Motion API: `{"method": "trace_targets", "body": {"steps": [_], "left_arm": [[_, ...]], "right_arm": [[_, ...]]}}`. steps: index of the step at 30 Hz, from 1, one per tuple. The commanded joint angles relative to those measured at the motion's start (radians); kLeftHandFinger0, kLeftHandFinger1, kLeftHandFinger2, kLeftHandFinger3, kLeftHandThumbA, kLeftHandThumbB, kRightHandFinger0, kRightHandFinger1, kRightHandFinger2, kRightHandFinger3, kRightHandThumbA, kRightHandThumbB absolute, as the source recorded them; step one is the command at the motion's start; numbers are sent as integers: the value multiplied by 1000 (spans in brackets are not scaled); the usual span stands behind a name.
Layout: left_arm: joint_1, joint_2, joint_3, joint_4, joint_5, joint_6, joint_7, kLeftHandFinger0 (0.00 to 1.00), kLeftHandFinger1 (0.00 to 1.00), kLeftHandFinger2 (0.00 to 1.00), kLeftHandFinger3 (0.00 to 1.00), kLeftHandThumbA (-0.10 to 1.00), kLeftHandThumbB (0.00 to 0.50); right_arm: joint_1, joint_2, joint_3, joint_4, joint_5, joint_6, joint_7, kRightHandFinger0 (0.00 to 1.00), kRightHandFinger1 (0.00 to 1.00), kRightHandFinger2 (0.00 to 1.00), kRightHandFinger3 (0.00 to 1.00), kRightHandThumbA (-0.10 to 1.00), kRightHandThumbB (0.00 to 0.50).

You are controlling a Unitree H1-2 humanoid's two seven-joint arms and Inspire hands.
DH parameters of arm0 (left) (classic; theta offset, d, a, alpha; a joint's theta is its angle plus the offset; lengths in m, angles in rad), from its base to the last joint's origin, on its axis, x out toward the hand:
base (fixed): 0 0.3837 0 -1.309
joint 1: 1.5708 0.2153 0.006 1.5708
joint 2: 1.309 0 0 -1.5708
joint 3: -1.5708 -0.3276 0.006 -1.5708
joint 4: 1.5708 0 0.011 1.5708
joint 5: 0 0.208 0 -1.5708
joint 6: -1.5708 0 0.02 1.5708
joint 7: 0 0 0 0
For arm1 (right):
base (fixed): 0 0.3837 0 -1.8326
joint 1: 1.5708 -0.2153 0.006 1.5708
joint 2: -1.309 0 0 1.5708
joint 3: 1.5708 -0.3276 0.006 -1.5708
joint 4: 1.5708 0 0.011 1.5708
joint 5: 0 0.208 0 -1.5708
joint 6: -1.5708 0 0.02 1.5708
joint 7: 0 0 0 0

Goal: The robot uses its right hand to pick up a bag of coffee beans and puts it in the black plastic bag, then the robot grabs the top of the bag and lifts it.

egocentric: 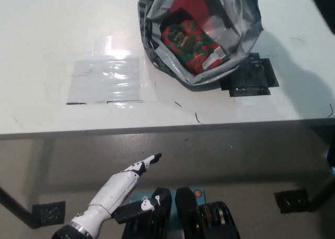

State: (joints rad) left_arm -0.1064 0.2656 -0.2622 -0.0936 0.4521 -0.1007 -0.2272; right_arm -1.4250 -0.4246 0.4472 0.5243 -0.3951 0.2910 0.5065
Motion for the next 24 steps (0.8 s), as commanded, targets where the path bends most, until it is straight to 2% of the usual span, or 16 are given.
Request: {"method": "trace_targets", "body": {"steps": [1, 3, 4, 6, 8, 9, 10, 13, 14, 15, 18, 19, 20, 21, 22, 24], "left_arm": [[-58, 21, 21, -8, -1, -28, 14, 923, 1000, 1000, 1000, 815, 114], [-59, 21, 23, -10, -1, -26, 13, 938, 1000, 1000, 1000, 815, 115], [-57, 21, 24, -13, -2, -21, 13, 943, 1000, 1000, 1000, 815, 113], [-55, 22, 26, -14, -2, -25, 17, 949, 1000, 1000, 1000, 824, 113], [-54, 17, 37, -15, -31, -23, 15, 952, 1000, 1000, 1000, 838, 118], [-54, 14, 42, -14, -43, -25, 16, 952, 1000, 1000, 1000, 839, 118], [-56, 12, 48, -13, -55, -23, 16, 951, 1000, 1000, 1000, 860, 129], [-74, -4, 86, -3, -143, -14, 13, 1000, 1000, 1000, 1000, 982, 179], [-83, -11, 106, 0, -187, -9, 12, 1000, 1000, 1000, 1000, 1000, 197], [-85, -16, 120, -1, -207, -9, 17, 1000, 1000, 1000, 1000, 1000, 221], [-88, -25, 141, -5, -236, -9, 28, 1000, 1000, 1000, 1000, 1000, 228], [-87, -30, 151, -4, -246, -17, 37, 1000, 1000, 1000, 1000, 1000, 233], [-86, -34, 157, -1, -256, -27, 43, 1000, 1000, 1000, 1000, 1000, 228], [-83, -40, 165, 1, -274, -37, 49, 1000, 1000, 1000, 1000, 1000, 244], [-84, -43, 171, 5, -285, -46, 53, 1000, 1000, 1000, 1000, 1000, 259], [-88, -44, 179, 11, -299, -58, 56, 1000, 1000, 1000, 1000, 1000, 265]], "right_arm": [[-207, -194, -249, -368, 294, 179, 302, 1000, 1000, 1000, 1000, 935, 491], [-183, -226, -314, -406, 411, 179, 283, 1000, 1000, 1000, 1000, 816, 500], [-137, -283, -356, -462, 563, 179, 239, 1000, 1000, 1000, 1000, 807, 500], [-73, -323, -421, -546, 657, 179, 183, 1000, 1000, 1000, 1000, 809, 490], [7, -340, -504, -662, 672, 179, 79, 1000, 1000, 1000, 1000, 898, 500], [28, -341, -529, -695, 673, 179, 61, 1000, 1000, 1000, 1000, 908, 500], [56, -329, -568, -743, 655, 179, 46, 1000, 1000, 1000, 1000, 988, 468], [210, -321, -683, -984, 654, 179, -40, 1000, 1000, 1000, 1000, 1000, 405], [300, -313, -728, -1107, 693, 179, -95, 1000, 1000, 1000, 1000, 1000, 413], [378, -285, -745, -1211, 714, 179, -159, 1000, 1000, 1000, 1000, 1000, 489], [520, -220, -772, -1385, 733, 179, -255, 1000, 1000, 1000, 1000, 1000, 497], [614, -135, -787, -1454, 723, 158, -273, 1000, 1000, 1000, 1000, 1000, 452], [682, -84, -779, -1467, 702, 85, -281, 1000, 1000, 1000, 1000, 1000, 431], [802, -20, -756, -1474, 676, -55, -288, 1000, 1000, 1000, 1000, 1000, 475], [884, 9, -731, -1474, 660, -143, -289, 1000, 1000, 1000, 1000, 1000, 497], [980, 44, -699, -1474, 642, -232, -285, 1000, 1000, 1000, 1000, 1000, 500]]}}
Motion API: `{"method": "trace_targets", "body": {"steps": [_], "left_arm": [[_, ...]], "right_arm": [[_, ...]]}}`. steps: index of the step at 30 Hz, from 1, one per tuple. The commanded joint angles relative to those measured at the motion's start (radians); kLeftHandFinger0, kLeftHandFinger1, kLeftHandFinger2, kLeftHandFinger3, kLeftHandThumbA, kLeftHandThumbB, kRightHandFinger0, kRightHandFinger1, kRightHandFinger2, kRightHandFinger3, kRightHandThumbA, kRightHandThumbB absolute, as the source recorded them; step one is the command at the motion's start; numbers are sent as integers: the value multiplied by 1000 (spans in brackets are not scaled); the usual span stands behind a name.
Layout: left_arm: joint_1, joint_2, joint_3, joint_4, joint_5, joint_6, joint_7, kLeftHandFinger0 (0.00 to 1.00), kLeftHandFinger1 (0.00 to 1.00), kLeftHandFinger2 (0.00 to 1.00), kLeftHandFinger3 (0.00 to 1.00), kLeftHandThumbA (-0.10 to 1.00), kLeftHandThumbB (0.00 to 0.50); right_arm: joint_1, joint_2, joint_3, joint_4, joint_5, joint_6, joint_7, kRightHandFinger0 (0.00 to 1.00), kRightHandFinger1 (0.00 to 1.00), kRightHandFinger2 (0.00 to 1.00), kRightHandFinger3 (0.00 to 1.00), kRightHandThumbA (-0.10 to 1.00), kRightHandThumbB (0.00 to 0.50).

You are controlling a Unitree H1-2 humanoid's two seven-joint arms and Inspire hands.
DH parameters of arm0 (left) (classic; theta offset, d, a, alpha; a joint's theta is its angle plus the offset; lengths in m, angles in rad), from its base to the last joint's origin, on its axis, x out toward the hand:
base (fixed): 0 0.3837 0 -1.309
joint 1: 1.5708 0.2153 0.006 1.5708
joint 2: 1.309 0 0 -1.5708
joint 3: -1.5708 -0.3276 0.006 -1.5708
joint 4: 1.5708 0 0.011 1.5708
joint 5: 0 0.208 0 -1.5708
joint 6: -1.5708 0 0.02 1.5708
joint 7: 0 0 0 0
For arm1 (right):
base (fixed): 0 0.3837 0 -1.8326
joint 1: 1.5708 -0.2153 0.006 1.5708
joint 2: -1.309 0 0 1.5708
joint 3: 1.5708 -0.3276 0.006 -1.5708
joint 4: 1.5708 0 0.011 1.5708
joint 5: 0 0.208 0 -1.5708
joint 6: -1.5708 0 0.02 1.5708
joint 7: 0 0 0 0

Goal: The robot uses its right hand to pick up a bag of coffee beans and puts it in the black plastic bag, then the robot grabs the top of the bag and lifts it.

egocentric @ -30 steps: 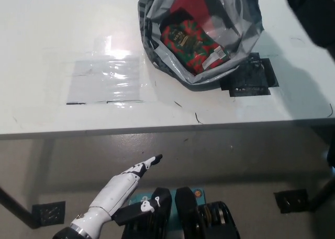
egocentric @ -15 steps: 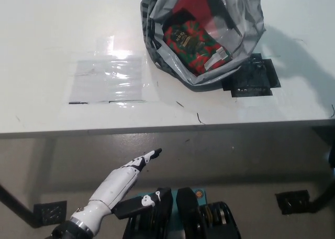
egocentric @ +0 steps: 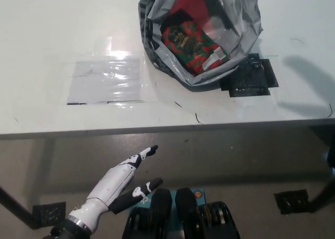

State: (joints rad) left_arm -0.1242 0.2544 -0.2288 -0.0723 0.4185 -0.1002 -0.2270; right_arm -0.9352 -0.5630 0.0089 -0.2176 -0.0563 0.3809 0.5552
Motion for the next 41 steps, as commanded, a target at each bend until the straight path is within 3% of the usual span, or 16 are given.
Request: {"method": "trace_targets", "body": {"steps": [1, 3, 5, 6, 7, 9, 11, 14, 16, 19, 21, 26, 41], "left_arm": [[-73, -33, 153, -5, -273, -69, 58, 1000, 1000, 1000, 1000, 1000, 277], [-70, -33, 161, -1, -285, -84, 58, 1000, 1000, 1000, 1000, 1000, 268], [-59, -35, 167, 0, -292, -96, 57, 1000, 1000, 1000, 1000, 1000, 256], [-44, -39, 169, 1, -294, -107, 58, 1000, 1000, 1000, 1000, 1000, 255], [-40, -41, 170, 2, -296, -111, 59, 1000, 1000, 1000, 1000, 1000, 255], [-10, -50, 172, -2, -297, -113, 61, 1000, 1000, 1000, 1000, 1000, 287], [25, -54, 172, -6, -299, -125, 57, 1000, 1000, 1000, 1000, 1000, 284], [80, -63, 177, -17, -298, -138, 56, 1000, 1000, 1000, 1000, 1000, 270], [118, -67, 179, -21, -296, -152, 56, 1000, 1000, 1000, 1000, 1000, 263], [152, -70, 179, -25, -292, -164, 56, 1000, 1000, 1000, 1000, 1000, 268], [186, -70, 177, -27, -295, -180, 52, 1000, 1000, 1000, 1000, 1000, 257], [266, -80, 173, -40, -306, -193, 51, 1000, 1000, 1000, 1000, 1000, 265], [333, -89, 187, -68, -283, -199, 63, 1000, 1000, 1000, 1000, 1000, 254]], "right_arm": [[551, 214, -226, -732, 300, -366, -328, 1000, 1000, 1000, 1000, 1000, 409], [628, 254, -185, -732, 297, -383, -325, 1000, 1000, 1000, 1000, 1000, 393], [724, 308, -130, -732, 322, -362, -326, 1000, 1000, 1000, 1000, 1000, 418], [772, 353, -88, -732, 290, -343, -303, 1000, 1000, 1000, 1000, 1000, 372], [786, 370, -74, -732, 269, -332, -291, 1000, 1000, 1000, 1000, 1000, 372], [855, 424, -48, -679, 193, -320, -262, 1000, 1000, 1000, 1000, 1000, 392], [924, 456, -35, -577, 140, -386, -247, 1000, 1000, 1000, 1000, 1000, 398], [984, 506, -41, -375, 104, -528, -248, 1000, 1000, 1000, 1000, 1000, 319], [1017, 534, -51, -285, 78, -584, -256, 1000, 1000, 1000, 1000, 1000, 333], [1041, 550, -58, -185, 44, -643, -273, 1000, 1000, 1000, 1000, 1000, 334], [1070, 563, -59, -121, 40, -690, -278, 1000, 1000, 1000, 1000, 1000, 298], [1136, 568, -54, -39, 42, -709, -275, 1000, 1000, 1000, 1000, 1000, 271], [1150, 545, -31, 21, 32, -756, -278, 1000, 1000, 1000, 1000, 1000, 279]]}}
